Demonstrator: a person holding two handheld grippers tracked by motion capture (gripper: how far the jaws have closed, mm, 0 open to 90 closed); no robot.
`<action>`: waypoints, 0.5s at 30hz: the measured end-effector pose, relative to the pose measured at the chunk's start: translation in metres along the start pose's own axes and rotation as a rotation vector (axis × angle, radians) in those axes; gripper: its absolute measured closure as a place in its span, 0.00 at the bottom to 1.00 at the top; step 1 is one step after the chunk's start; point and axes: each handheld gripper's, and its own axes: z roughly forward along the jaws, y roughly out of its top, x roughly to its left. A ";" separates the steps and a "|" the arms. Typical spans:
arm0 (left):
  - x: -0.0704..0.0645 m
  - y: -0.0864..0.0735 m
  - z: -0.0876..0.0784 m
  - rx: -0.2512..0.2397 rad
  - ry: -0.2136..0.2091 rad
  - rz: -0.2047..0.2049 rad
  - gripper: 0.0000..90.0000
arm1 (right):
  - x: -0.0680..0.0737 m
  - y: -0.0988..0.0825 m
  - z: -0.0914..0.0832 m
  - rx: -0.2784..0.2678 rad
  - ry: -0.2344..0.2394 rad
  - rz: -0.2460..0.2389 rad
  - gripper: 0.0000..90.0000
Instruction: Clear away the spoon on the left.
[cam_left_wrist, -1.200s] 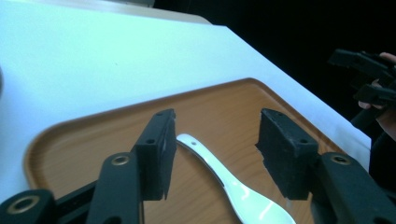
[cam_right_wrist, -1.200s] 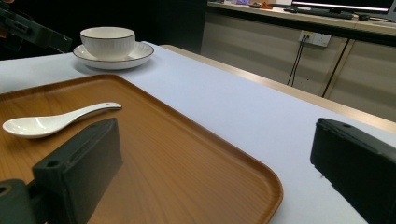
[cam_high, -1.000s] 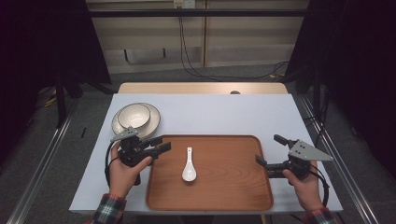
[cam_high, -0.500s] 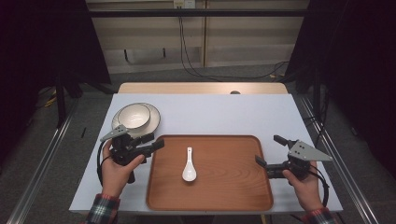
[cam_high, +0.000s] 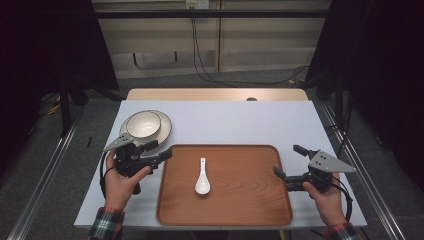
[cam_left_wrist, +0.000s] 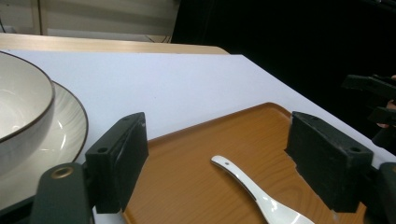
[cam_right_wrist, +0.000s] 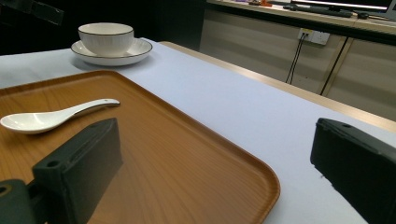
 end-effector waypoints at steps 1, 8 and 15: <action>0.001 0.000 0.000 -0.010 -0.002 -0.005 0.21 | 0.000 0.000 0.000 0.000 0.000 -0.001 0.02; 0.007 0.001 -0.007 -0.022 0.038 0.010 0.16 | 0.000 0.000 0.001 0.000 0.000 -0.004 0.02; 0.013 0.003 -0.014 -0.039 0.053 0.014 0.13 | 0.000 0.000 0.000 0.001 -0.001 -0.002 0.02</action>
